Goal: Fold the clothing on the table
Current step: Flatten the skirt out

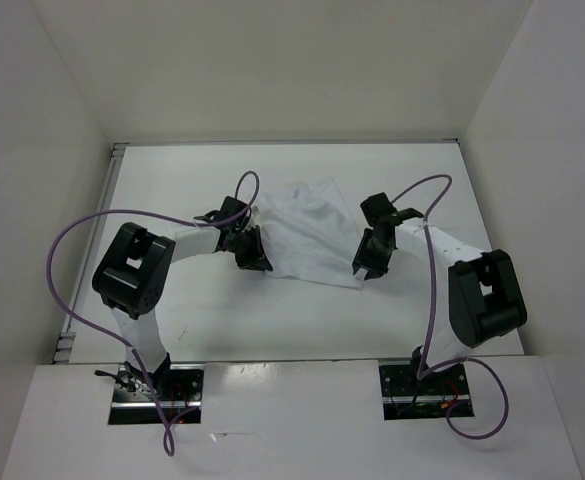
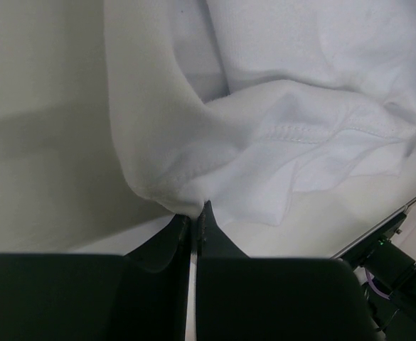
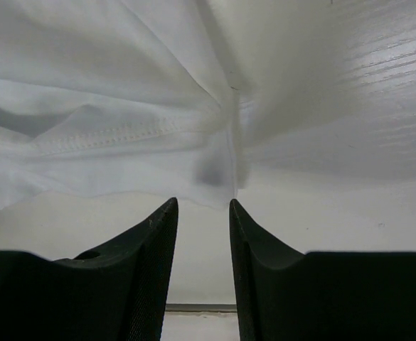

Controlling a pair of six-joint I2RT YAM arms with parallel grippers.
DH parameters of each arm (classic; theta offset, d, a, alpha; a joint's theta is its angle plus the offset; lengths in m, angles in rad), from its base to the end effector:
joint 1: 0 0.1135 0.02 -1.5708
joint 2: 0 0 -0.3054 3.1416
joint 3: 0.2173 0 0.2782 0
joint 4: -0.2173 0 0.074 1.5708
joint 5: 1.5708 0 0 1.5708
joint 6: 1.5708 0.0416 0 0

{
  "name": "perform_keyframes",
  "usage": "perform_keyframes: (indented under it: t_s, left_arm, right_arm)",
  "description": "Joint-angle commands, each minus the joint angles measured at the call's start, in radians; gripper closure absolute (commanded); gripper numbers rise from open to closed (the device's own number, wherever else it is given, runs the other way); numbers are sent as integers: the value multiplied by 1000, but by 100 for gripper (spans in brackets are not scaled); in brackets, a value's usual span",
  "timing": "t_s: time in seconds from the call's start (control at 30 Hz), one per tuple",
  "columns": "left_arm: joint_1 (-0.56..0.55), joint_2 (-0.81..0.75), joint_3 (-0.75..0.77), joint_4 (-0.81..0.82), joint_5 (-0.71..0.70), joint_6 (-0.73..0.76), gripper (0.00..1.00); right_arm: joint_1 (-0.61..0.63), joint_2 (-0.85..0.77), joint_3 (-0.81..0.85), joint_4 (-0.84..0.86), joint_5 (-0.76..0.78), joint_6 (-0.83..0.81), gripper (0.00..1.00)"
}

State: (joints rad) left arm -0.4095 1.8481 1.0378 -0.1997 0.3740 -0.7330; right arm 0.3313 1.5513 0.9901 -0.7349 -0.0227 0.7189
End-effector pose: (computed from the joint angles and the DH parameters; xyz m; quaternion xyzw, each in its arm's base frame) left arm 0.3556 -0.1709 0.1563 -0.1013 0.9402 -0.2973 0.1321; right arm 0.2903 0.1009 0.2138 0.1892 0.9723 0.0784 0.1128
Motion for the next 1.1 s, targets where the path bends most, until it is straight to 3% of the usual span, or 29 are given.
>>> perform_keyframes:
  t_s: [0.0,0.33,0.37,0.4,0.5,0.6,0.67,0.87,0.93,0.97,1.07]
  left_arm:
    - [-6,40,2,-56,-44,52,100]
    - [14,31,-7,-66,-44,61,100]
    - [14,31,-7,-66,-44,61,100]
    - [14,31,-7,-66,-44,61,100]
    - [23,20,-7,-66,-44,61,100]
    - [41,-22,57,-110,-35,101,100]
    - [64,-70,137,-148,-44,127,100]
    - [187,-93,657,-219,-66,230,100]
    - [245,-80,782,-231,20,239,100]
    - [261,-69,870,-240,43,239,100]
    - [284,-69,909,-254,69,239,100]
  right_arm:
    - [11,21,-27,-15,21,22,60]
    - [47,147,-47,47,43,51,62]
    - [48,157,-47,58,43,60,65]
    - [48,168,-56,69,56,60,77]
    - [57,181,-45,97,93,70,99]
    - [57,127,74,49,167,30,100]
    - [57,95,232,-6,248,-12,100]
    - [-29,99,746,-21,333,-177,100]
    - [-43,110,879,-6,345,-205,100]
    - [-43,98,898,11,345,-216,100]
    - [-43,53,883,69,282,-228,100]
